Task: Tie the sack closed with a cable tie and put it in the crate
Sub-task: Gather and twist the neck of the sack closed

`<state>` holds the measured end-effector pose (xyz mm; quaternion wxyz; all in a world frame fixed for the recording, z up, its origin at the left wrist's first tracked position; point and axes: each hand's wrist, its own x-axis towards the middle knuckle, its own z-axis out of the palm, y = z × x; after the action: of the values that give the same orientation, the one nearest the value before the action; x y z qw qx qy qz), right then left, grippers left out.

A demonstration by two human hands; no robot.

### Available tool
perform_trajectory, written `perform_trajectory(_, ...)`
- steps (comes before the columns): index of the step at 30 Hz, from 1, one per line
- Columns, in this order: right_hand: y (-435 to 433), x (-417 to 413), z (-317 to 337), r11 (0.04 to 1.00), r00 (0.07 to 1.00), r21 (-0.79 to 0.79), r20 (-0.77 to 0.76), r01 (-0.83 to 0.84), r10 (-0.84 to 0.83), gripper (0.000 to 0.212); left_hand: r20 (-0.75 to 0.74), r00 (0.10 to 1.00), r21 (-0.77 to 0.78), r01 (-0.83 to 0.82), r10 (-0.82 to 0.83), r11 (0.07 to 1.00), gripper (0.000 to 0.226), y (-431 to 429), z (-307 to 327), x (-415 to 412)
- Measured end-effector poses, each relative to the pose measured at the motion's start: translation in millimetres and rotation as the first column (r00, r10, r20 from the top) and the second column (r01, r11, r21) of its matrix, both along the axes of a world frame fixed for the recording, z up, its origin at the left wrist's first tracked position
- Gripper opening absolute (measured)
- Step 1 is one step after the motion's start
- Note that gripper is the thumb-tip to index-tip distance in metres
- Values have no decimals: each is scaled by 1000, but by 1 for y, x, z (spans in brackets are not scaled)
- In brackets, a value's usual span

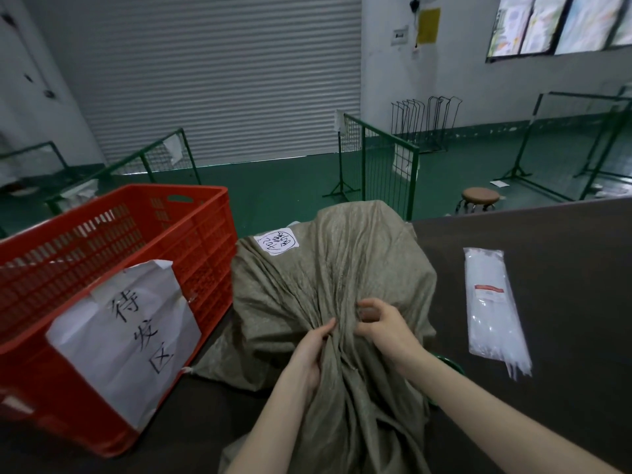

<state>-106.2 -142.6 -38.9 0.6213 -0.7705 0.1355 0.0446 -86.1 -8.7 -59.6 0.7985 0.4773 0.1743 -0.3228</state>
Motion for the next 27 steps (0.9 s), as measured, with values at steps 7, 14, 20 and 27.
perform_trajectory(7, 11, -3, 4, 997, 985, -66, 164, -43, 53, 35, 60, 998, -159, -2, 12, 987, 59, -6, 16, 3)
perform_trajectory(14, 19, -18, 7, 993, 977, -49, 180, -103, 110, 39, 77, 996, -55, 56, -52, 997, 57, -10, 25, 3)
perform_trajectory(20, 0, -12, 16, 989, 984, -48, 105, -141, 146, 36, 68, 993, -24, -91, 92, 996, 53, -14, 7, 12)
perform_trajectory(27, -26, -11, 12, 909, 952, -303, 201, 286, -232, 31, 60, 991, -16, -115, 116, 993, 25, -14, -2, 11)
